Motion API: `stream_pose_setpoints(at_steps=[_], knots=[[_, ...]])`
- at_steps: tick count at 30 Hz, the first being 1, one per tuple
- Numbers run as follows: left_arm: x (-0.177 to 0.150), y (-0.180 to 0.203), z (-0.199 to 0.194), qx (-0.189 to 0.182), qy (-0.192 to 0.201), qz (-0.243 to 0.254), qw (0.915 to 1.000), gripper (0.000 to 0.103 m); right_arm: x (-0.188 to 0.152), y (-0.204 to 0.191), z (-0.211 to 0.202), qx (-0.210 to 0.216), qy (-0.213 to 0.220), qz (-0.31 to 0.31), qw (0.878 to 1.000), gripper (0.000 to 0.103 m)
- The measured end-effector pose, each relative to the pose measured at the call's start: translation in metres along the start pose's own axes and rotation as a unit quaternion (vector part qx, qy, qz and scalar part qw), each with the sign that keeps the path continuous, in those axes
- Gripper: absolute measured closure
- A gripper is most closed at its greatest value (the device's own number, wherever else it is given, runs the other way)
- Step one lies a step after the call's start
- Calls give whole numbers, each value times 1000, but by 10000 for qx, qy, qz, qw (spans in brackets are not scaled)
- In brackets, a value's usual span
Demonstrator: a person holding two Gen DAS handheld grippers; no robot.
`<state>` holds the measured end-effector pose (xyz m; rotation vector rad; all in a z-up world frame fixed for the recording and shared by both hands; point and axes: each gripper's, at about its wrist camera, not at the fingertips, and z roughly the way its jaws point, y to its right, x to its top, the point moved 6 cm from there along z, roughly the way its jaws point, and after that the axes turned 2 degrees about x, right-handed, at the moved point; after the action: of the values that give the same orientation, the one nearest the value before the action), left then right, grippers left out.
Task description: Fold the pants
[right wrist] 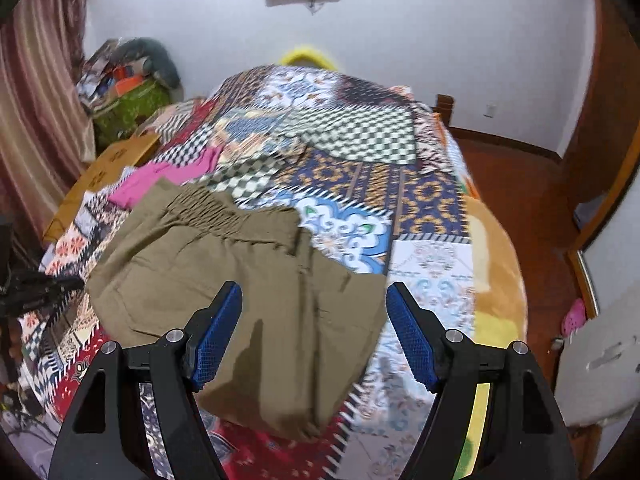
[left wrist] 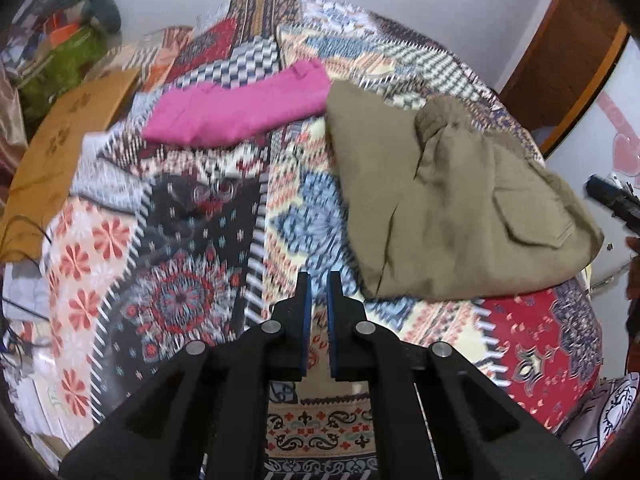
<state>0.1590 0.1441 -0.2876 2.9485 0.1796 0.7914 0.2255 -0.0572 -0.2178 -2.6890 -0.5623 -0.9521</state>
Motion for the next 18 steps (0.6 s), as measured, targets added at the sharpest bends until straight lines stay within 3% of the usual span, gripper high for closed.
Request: stream_pose_setpoints(at_steps=[4, 8, 13, 18], knots=[[22, 16, -8, -74, 169, 293, 9994, 94, -5, -7, 17, -242, -142, -121, 9995, 32], [50, 39, -7, -217, 328, 543, 9977, 68, 0, -11, 24, -49, -170, -139, 9997, 32], [81, 72, 7, -424, 400, 851, 9947, 51, 13, -11, 36, 167, -258, -112, 9995, 31], [98, 96, 42, -529, 175, 1125, 9921, 48, 20, -6, 56, 379, -428, -43, 9984, 31]])
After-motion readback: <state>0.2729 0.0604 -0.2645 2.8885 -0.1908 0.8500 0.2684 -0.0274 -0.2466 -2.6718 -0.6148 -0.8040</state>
